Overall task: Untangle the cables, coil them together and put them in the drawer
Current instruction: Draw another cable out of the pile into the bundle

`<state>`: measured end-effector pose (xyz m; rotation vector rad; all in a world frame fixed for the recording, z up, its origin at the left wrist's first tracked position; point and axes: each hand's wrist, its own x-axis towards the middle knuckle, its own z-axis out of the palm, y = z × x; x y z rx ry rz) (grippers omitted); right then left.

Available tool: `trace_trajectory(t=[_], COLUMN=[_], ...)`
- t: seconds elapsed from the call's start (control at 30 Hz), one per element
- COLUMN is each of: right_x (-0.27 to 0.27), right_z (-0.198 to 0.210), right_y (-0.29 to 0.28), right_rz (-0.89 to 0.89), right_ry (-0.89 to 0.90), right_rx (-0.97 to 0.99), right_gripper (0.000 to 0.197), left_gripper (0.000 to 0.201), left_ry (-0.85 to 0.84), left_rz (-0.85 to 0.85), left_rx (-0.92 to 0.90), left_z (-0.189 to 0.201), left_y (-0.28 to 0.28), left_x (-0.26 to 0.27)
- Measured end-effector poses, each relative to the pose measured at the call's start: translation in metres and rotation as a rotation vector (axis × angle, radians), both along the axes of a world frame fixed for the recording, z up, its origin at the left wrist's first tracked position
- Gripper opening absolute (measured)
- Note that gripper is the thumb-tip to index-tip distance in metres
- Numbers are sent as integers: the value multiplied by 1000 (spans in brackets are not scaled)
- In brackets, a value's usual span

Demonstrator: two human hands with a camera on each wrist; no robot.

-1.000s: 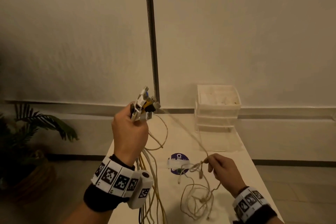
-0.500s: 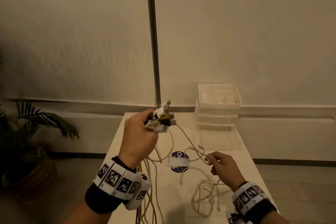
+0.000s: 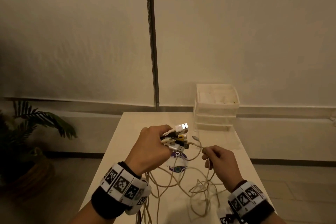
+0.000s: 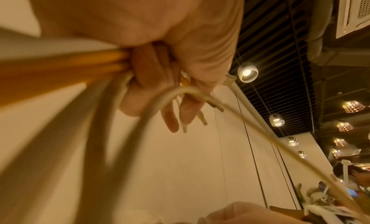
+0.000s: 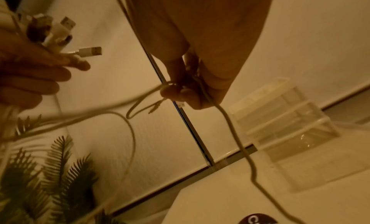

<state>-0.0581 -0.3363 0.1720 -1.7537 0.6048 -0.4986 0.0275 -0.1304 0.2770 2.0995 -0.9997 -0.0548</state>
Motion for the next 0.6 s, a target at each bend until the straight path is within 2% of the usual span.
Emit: trace_trajectory(t=[0.13,0.27,0.37,0.47,0.6], right_x=[4,4,4,1,-6], right_z=[10,27,41,49,49], right_y=[11,22,32,37,37], right_rz=[-30,-12,31,32,23], right_ry=[-34,-77,-125,-167,-199], right_rx=[147,434,573,587,480], right_gripper=[20,19,22,21,16], left_gripper=[17,15,16,15,12], left_ry=[54,195,220,184,115], left_rz=[3,-6,-37,6,1], left_rx=[32,6,72,66,32], left_z=[-3,-20,-35,-49,-56], left_y=[-9,-22,-30,-37,-37], left_x=[2,4,-9,-19,-25])
